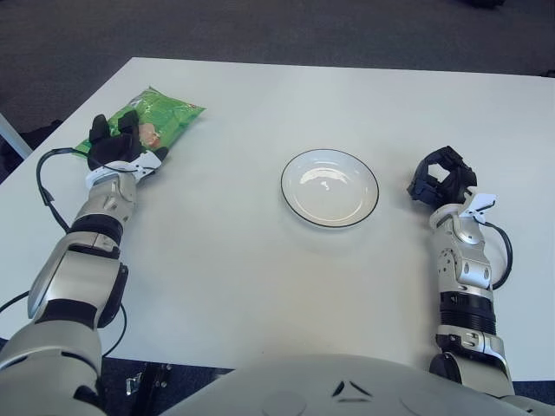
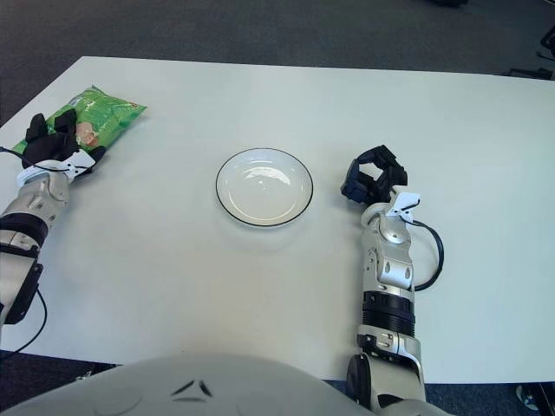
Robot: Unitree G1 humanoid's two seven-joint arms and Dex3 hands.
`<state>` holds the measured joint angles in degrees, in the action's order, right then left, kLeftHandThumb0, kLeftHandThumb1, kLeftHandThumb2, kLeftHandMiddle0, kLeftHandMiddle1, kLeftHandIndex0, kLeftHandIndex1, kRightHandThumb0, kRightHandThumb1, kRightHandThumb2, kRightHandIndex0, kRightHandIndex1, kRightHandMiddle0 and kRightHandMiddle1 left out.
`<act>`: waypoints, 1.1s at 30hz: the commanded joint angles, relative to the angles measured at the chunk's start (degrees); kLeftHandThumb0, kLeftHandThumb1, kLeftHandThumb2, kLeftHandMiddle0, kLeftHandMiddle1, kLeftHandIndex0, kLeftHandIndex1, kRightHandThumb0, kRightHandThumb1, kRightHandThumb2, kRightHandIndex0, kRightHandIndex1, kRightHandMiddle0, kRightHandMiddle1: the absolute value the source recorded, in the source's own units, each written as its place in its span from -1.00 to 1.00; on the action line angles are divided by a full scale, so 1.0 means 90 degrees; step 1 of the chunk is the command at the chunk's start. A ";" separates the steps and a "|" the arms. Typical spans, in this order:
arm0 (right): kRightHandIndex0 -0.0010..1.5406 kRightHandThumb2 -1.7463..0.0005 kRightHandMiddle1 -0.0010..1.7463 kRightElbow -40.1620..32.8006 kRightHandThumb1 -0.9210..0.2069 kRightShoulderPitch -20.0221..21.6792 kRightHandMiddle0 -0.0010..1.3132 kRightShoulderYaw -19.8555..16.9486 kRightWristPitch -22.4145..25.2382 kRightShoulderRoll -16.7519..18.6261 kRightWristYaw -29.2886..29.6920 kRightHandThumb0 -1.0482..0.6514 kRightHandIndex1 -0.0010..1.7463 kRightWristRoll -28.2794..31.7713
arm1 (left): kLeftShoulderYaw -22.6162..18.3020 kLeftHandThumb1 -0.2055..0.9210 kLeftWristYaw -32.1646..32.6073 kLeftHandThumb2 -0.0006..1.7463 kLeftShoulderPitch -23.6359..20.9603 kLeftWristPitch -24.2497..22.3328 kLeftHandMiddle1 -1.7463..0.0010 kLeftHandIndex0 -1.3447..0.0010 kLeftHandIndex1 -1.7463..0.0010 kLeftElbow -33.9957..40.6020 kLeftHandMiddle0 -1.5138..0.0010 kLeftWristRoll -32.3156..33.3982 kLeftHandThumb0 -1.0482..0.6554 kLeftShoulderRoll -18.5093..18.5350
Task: Put the snack into the plate.
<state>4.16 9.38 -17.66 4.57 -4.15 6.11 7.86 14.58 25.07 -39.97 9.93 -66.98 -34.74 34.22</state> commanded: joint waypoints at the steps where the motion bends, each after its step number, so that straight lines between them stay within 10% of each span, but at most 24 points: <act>1: 0.69 -0.53 1.00 0.0224 0.10 -0.0668 -0.04 -0.0045 0.0087 0.0161 0.0048 -0.34 1.00 0.0032 | 0.0172 1.00 -0.0109 -0.22 0.0205 0.0084 0.79 1.00 0.32 -0.0161 0.91 -0.0011 -0.99 -0.0221; 8: 0.69 -0.54 1.00 0.0204 0.11 -0.0690 -0.04 -0.0017 0.0055 0.0161 0.0033 -0.34 1.00 0.0010 | 0.0302 0.72 0.0136 -0.32 0.0215 0.0334 0.23 1.00 0.02 -0.0258 0.99 -0.0031 -0.81 -0.0263; 16: 0.70 -0.55 1.00 0.0207 0.12 -0.0693 -0.03 -0.0023 0.0019 0.0168 -0.0022 -0.35 1.00 0.0058 | 0.0384 -0.42 0.0595 0.48 0.0200 0.0474 -0.44 0.97 -0.65 -0.0365 1.00 -0.0048 -0.07 -0.0295; 24: 0.69 -0.55 1.00 0.0209 0.12 -0.0697 -0.03 -0.0036 0.0022 0.0163 -0.0074 -0.35 1.00 0.0092 | 0.0504 -0.52 0.1226 0.82 0.0091 0.0220 -0.95 0.74 -0.98 -0.0505 1.00 -0.0151 0.42 -0.0339; 33: 0.70 -0.56 1.00 0.0216 0.13 -0.0712 -0.02 -0.0018 0.0001 0.0142 -0.0096 -0.35 1.00 0.0052 | 0.0505 -0.27 0.1606 0.66 0.0057 0.0117 -1.00 -0.10 -1.00 -0.0507 0.18 -0.0019 0.79 -0.0418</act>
<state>3.92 9.19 -17.58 4.68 -4.18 5.43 7.97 18.58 40.51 -42.11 12.22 -70.02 -34.76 31.79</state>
